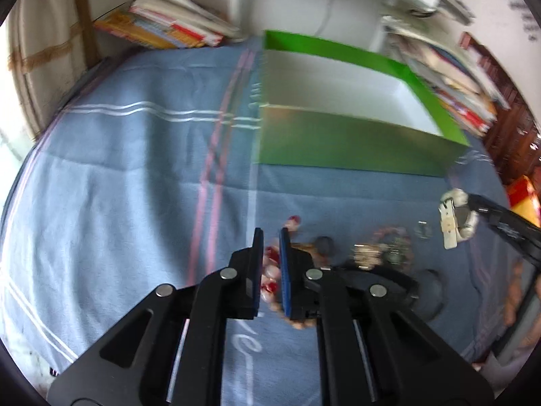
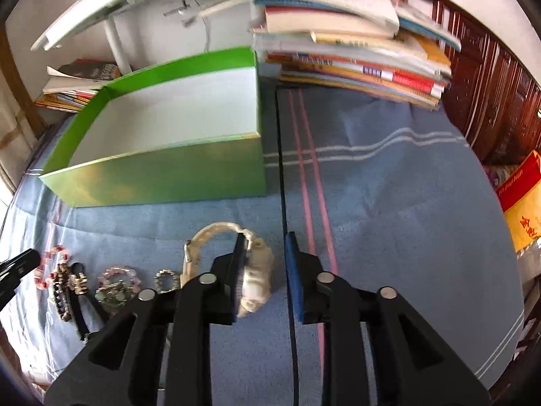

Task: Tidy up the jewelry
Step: 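Grasp the red-and-white bead bracelet with the left tool while the right tool approaches the green crystal bracelet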

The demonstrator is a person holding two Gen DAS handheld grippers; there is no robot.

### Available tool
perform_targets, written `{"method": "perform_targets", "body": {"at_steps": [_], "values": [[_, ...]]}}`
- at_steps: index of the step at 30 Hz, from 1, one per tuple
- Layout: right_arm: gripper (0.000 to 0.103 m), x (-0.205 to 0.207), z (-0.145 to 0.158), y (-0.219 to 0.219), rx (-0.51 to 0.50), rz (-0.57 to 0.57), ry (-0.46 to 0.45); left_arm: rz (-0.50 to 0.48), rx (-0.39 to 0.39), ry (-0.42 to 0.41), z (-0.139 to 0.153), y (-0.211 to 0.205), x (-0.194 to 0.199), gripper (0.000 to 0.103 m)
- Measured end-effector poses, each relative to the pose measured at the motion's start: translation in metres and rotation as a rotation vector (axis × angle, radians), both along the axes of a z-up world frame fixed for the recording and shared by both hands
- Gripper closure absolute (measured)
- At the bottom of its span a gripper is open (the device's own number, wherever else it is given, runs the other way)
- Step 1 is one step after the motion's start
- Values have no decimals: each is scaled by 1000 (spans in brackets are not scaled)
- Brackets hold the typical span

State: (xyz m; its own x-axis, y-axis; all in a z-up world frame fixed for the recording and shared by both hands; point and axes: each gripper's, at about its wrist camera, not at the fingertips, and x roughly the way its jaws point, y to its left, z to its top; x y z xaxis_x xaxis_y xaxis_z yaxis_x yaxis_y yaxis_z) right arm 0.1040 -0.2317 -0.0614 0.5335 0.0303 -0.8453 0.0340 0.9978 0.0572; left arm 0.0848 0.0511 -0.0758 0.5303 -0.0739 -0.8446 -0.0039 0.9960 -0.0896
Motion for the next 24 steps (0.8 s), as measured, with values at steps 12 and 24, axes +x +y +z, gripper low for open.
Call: {"method": "perform_targets", "body": {"at_steps": [12, 24], "values": [[79, -4, -16, 92, -7, 365, 54, 29, 47, 82, -25, 11, 4, 74], [103, -8, -27, 108, 10, 399, 66, -7, 66, 75, -32, 5, 7, 95]]}}
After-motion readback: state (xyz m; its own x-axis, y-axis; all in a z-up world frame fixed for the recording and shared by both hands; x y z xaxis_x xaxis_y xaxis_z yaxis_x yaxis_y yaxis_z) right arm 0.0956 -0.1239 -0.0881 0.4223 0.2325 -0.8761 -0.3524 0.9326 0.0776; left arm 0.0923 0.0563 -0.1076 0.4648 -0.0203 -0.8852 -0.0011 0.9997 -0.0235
